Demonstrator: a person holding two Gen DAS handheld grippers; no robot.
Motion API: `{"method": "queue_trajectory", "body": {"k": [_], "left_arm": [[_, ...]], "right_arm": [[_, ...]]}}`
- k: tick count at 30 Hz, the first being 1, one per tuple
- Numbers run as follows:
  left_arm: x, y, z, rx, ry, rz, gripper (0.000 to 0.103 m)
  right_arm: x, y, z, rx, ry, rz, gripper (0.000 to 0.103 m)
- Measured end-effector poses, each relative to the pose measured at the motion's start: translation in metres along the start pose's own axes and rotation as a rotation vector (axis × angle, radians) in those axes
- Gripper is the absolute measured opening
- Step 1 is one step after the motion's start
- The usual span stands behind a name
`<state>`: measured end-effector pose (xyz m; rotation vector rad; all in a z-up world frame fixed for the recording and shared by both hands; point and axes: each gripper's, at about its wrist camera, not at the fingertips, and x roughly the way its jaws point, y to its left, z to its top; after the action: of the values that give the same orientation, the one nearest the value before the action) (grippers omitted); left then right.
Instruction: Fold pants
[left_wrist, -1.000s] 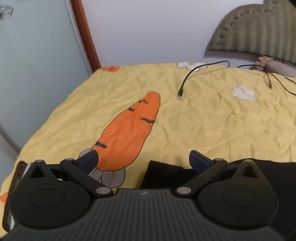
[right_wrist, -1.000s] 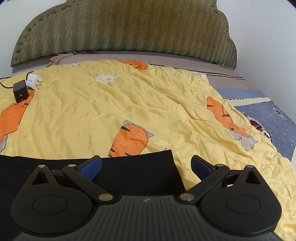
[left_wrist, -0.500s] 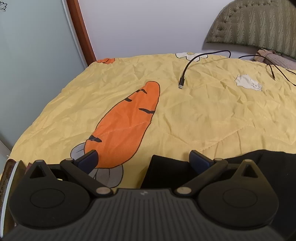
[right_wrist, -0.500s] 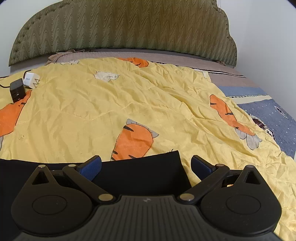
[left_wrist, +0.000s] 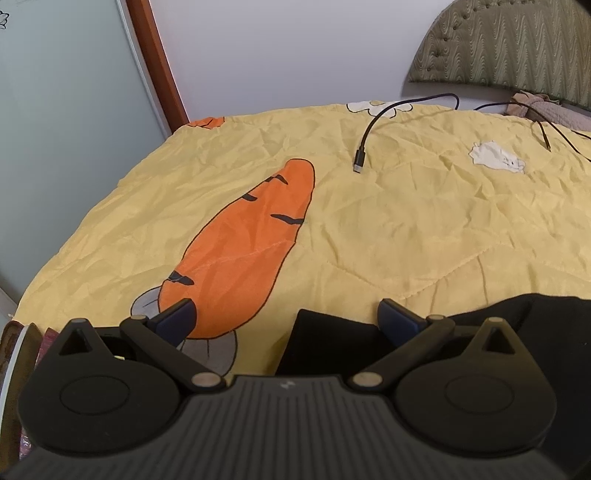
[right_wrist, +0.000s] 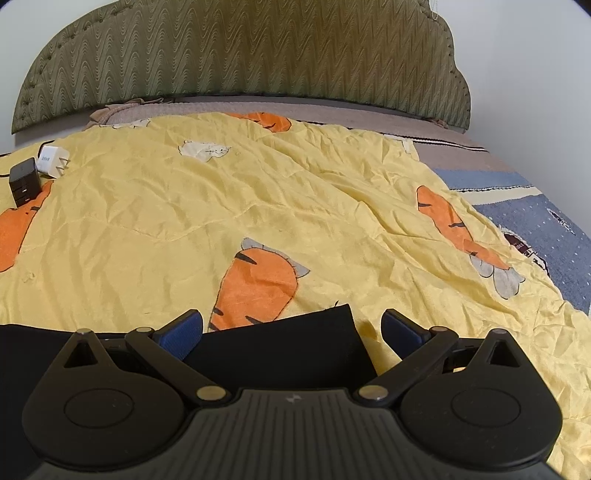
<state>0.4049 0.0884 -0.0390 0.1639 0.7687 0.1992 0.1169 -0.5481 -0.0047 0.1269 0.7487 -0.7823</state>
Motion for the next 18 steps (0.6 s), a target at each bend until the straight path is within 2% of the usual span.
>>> {"method": "queue_trajectory", "body": {"k": [11,18], "left_arm": [[0.005,-0.003,0.001,0.006,0.012,-0.002,0.103],[0.006,-0.002,0.001,-0.006,0.016,-0.033,0.095]], "right_arm": [[0.010,-0.001,0.001,0.002,0.013,0.015,0.103],[0.012,-0.003,0.000,0.002,0.010,0.030,0.103]]}}
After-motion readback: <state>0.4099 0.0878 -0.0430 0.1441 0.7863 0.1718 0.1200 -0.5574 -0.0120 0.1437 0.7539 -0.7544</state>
